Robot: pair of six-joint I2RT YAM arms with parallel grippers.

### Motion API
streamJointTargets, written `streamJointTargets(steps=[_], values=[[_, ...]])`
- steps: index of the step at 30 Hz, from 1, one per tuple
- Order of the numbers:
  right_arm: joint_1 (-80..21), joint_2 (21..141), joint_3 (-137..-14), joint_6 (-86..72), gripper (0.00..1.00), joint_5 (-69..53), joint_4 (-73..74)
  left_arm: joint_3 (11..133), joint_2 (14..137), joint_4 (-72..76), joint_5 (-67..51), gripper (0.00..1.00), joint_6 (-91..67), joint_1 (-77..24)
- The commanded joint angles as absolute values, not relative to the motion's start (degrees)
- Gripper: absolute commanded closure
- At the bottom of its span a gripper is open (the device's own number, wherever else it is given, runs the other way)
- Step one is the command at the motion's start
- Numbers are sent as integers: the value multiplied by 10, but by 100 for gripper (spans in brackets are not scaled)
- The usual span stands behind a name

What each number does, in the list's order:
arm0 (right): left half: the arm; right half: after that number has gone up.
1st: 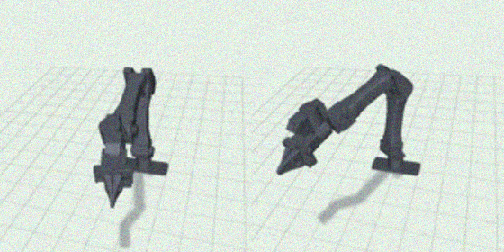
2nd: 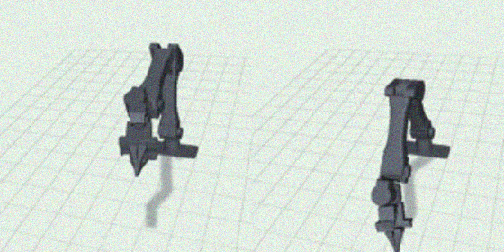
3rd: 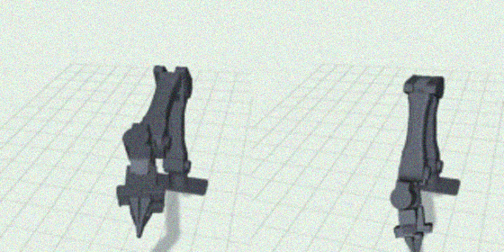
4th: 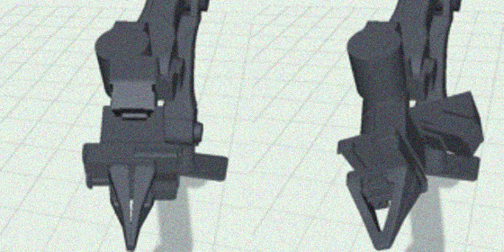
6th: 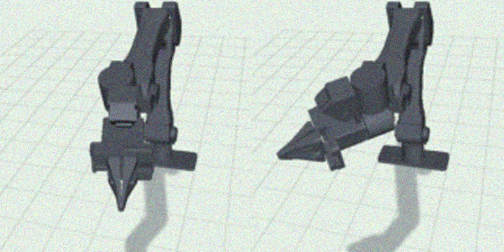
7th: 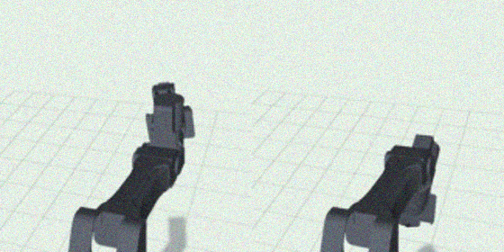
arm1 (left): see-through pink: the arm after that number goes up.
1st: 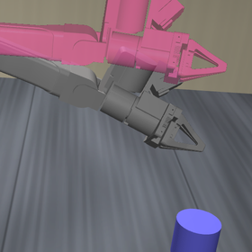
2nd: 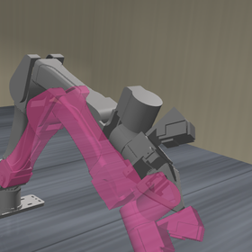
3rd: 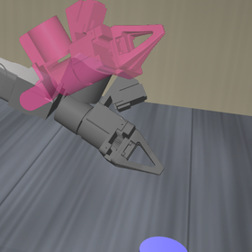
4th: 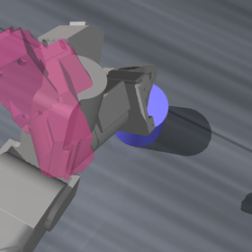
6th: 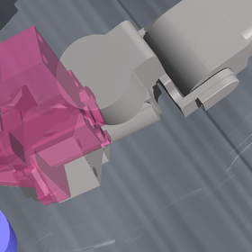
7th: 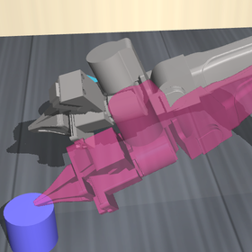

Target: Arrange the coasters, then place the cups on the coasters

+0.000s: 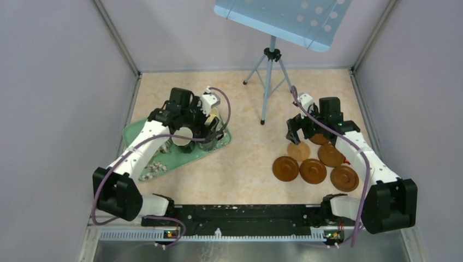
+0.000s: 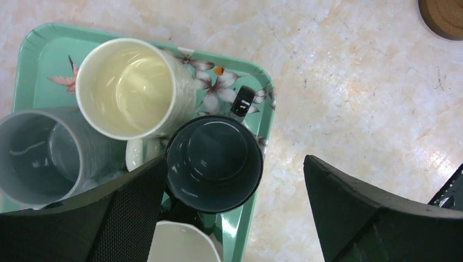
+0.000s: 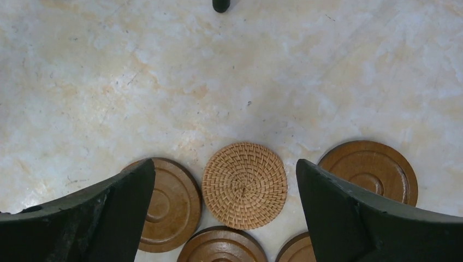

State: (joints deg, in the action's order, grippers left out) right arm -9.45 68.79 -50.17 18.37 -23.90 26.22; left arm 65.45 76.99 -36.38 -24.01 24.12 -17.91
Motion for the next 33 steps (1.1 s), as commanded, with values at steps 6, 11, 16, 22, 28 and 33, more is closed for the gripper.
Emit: streamJointTargets(steps=[6,11,16,22,28,33], values=[[-17,731,-556,286,2,-269,364,656,822,-275,-248,1,232,-312],[43,757,-565,328,5,-258,387,695,907,-235,-233,1,232,-404],[93,794,-579,339,7,-244,373,770,1013,-217,-253,1,228,-469],[108,862,-608,321,17,-215,349,821,1095,-161,-246,8,206,-524],[108,914,-624,306,23,-183,314,867,1158,-137,-252,17,178,-538],[108,955,-640,300,27,-160,299,888,1193,-124,-246,21,173,-548]])
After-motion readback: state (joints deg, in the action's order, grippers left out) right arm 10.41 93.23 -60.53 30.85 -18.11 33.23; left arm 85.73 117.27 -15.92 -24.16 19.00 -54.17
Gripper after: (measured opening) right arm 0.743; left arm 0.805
